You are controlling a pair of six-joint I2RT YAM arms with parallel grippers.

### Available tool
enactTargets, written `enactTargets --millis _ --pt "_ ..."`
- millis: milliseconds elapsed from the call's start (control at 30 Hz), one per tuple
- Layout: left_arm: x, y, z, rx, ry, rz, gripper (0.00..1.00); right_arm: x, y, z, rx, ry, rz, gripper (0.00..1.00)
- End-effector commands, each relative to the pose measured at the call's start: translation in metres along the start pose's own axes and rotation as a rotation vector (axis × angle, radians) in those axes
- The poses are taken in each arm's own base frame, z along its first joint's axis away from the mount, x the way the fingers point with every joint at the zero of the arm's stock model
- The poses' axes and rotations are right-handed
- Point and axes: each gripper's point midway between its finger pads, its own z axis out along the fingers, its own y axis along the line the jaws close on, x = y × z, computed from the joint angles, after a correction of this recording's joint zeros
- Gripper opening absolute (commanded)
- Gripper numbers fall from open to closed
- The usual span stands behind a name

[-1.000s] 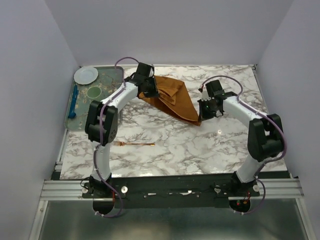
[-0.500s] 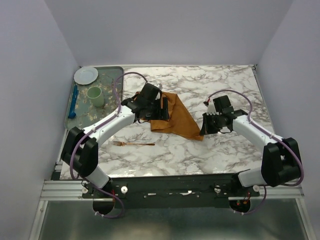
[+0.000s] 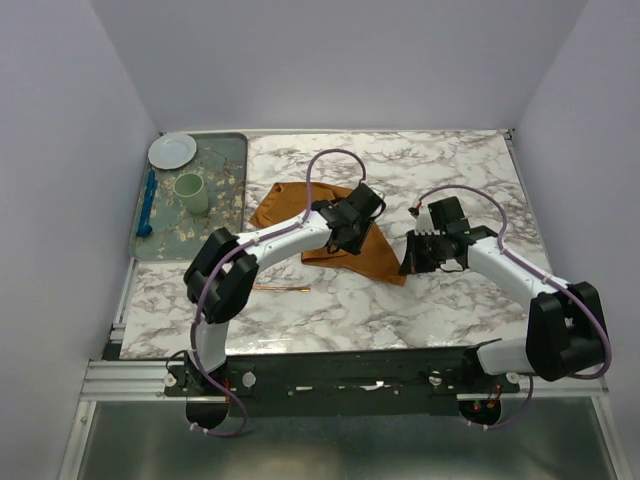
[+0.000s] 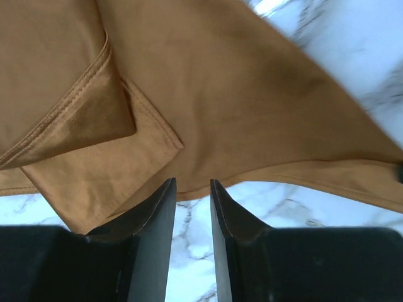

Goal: Fold the napkin, place the utensils inside, and roll it up
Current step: Flatten the napkin out

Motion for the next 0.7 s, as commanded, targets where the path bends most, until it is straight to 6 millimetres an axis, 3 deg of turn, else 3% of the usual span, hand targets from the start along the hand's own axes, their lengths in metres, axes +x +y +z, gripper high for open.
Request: enactTargets --millis 0,667 --pt "0.008 0.014 0.023 -0.091 0.050 0.025 0.43 -0.001 0.004 -0.004 -0.015 -0.029 -0.009 0.01" --pt "0.023 0.023 0.067 -0.152 0.090 -0.001 0.46 0.001 0.006 -0.004 -0.023 -0.018 -0.021 0.01"
